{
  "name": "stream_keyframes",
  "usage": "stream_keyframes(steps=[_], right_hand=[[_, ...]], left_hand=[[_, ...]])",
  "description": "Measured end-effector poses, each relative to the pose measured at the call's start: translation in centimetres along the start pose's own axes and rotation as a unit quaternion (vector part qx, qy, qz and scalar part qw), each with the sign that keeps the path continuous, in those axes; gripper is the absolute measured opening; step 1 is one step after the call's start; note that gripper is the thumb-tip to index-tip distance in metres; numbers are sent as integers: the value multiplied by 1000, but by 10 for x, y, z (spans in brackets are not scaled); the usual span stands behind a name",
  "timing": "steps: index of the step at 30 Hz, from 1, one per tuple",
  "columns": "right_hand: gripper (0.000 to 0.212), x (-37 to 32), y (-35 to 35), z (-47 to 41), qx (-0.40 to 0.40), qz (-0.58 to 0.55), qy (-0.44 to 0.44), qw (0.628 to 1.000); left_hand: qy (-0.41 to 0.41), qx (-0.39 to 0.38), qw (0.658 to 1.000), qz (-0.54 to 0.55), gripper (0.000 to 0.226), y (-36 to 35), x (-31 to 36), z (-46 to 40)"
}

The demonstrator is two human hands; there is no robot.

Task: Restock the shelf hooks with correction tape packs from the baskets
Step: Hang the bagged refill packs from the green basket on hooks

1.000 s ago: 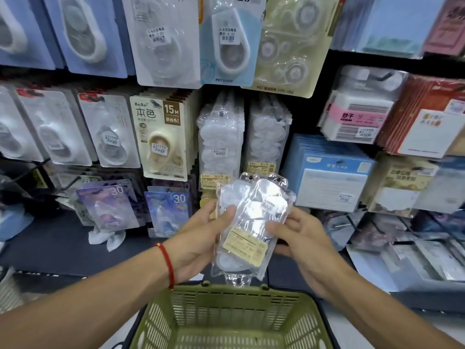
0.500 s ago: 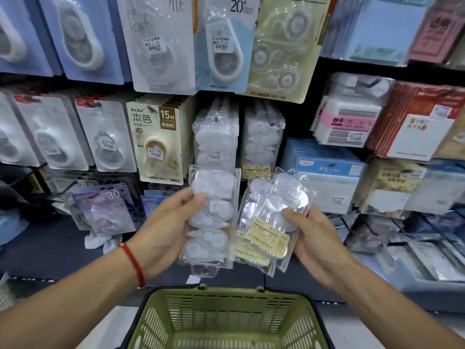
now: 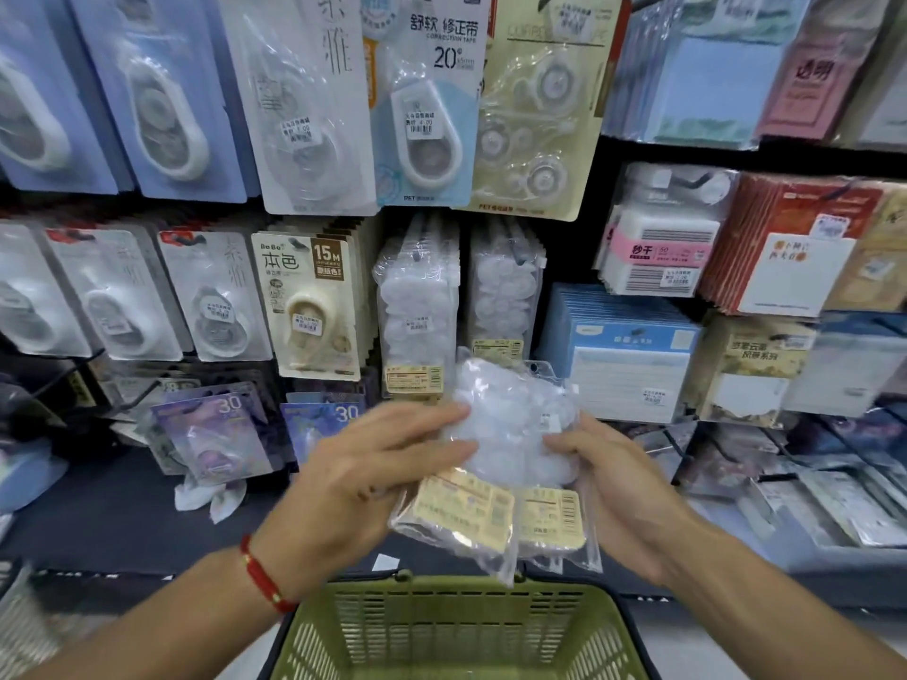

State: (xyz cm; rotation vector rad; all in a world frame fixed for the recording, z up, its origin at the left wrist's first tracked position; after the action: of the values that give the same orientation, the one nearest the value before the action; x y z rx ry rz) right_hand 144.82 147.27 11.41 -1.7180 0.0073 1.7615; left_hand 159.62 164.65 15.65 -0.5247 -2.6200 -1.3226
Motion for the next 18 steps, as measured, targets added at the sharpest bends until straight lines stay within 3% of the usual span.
stream_keyframes(steps=[3,5,7,10,12,15,16,18], right_hand=[[46,-2,-11,3,-23,-34,11,999],[50,-2,-13,3,-19,-23,29,999],[44,1,-15,2,-19,-5,45,999],[40,4,-13,-1,6,63,66,996],[38,3,-14,-2,8,99,73,992],[45,3,-23,-4,-46,111,83,989],[44,3,-25,-5,-52,131,91,986],[37,-1,-25,-9,0,207,132,969]], left_hand=[[19,-82,996,-21,74,-20,3,-1],[36,-127,991,25,77,-29,2,-1],[70,-95,985,129,62,-26,6,-1],[175,-39,969,169,63,-24,4,-2],[295,39,897,326,42,-26,-3,-4],[424,4,717,554,45,-52,-2,-4],[430,-13,685,588,44,-57,1,-5],[423,-1,664,617,41,-58,0,-6]])
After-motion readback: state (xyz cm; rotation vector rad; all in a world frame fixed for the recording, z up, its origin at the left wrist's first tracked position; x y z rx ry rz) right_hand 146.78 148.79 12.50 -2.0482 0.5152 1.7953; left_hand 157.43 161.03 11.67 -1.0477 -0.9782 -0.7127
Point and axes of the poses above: each hand's wrist, its own z-axis away from the middle knuckle, its own y-axis out of the back of the hand, x = y × z, the point moved 4 cm from there along -z, towards the middle knuckle, and after that the axes turned 8 degrees about -x, right-handed, at the moved point
